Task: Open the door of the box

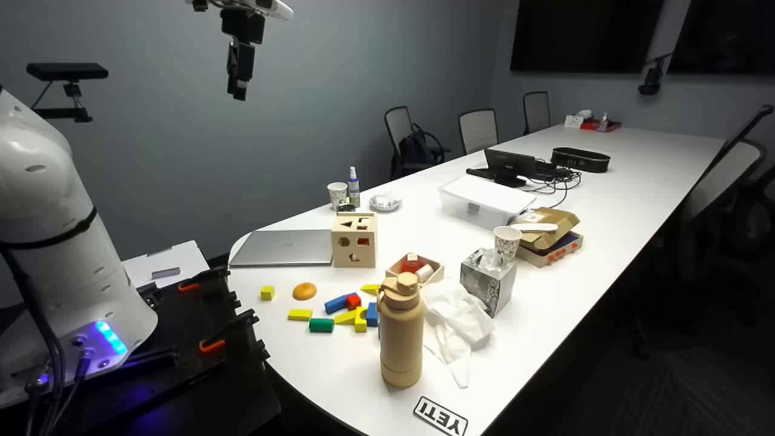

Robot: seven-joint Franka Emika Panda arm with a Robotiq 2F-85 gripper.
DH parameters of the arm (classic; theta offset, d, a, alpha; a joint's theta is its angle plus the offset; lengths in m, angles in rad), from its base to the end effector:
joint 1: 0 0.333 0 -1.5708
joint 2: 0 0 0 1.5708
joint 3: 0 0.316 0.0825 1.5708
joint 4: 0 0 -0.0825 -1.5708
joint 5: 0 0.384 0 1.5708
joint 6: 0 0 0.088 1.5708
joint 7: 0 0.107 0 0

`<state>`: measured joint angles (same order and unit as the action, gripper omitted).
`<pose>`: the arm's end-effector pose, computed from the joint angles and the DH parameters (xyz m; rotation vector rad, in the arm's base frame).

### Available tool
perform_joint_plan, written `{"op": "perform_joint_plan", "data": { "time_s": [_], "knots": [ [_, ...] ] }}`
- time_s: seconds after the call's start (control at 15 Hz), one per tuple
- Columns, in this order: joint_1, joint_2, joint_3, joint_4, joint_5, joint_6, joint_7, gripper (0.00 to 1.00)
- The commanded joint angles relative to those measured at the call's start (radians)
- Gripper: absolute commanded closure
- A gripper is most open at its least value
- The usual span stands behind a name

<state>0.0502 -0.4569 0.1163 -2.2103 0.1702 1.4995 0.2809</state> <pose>0.3772 0.0888 0.5380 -3.0434 0.2174 0.4227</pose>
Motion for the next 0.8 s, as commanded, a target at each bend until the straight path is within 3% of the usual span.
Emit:
{"op": "perform_joint_plan", "data": {
  "time_s": [0.0,0.13,0.33,0.73],
  "knots": [
    [-0.005,0.001,0.004,0.002,0.001,-0.002,-0.002,0.0],
    [-0.005,0.001,0.004,0.002,0.001,-0.002,-0.002,0.0],
    [-0.014,0.072,0.014,0.029,0.051,0.092,0.07,0.0],
    [0.026,0.309,0.082,0.067,0.172,0.347,0.259,0.0]
  ]
}}
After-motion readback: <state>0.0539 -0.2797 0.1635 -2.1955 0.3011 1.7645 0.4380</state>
